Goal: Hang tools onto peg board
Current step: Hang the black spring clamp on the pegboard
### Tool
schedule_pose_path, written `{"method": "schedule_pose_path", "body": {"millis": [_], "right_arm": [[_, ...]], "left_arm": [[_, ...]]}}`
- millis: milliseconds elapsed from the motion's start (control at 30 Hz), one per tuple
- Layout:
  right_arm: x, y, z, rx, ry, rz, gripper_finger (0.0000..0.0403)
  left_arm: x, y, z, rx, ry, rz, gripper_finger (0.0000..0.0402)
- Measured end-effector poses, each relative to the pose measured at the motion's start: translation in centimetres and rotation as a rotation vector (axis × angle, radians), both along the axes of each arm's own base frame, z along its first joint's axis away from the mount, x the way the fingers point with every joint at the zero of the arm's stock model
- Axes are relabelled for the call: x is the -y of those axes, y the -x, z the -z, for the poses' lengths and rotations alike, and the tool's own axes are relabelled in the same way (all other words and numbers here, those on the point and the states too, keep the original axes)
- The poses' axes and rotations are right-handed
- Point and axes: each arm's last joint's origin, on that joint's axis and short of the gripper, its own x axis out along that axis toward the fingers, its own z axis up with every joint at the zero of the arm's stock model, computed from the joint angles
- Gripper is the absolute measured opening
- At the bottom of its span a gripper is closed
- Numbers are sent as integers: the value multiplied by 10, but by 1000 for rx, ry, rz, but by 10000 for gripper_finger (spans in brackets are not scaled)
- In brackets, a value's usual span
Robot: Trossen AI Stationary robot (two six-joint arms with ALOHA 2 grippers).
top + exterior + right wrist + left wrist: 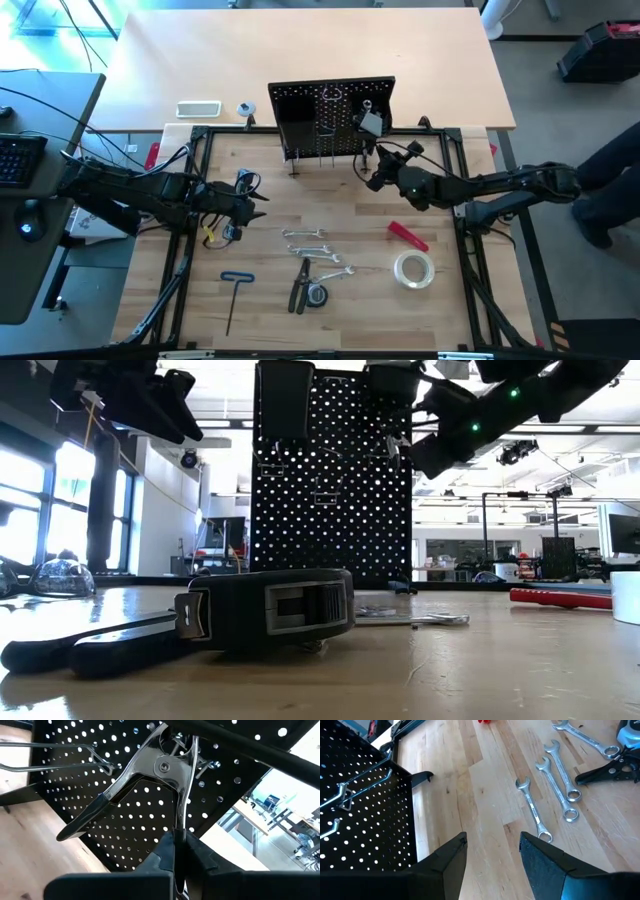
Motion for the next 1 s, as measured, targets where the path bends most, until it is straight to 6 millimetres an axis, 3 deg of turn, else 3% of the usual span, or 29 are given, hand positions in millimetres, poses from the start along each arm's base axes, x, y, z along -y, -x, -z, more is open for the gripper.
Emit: {"method": "schedule_pose_path", "body": {"millis": [433,1000], "right_arm": [[-11,1,-1,-40,55,63,5],[16,4,0,-23,17,80,5]], "left_arm": [[0,0,0,1,-3,-4,175],[0,0,0,-1,-16,-3,175]]}}
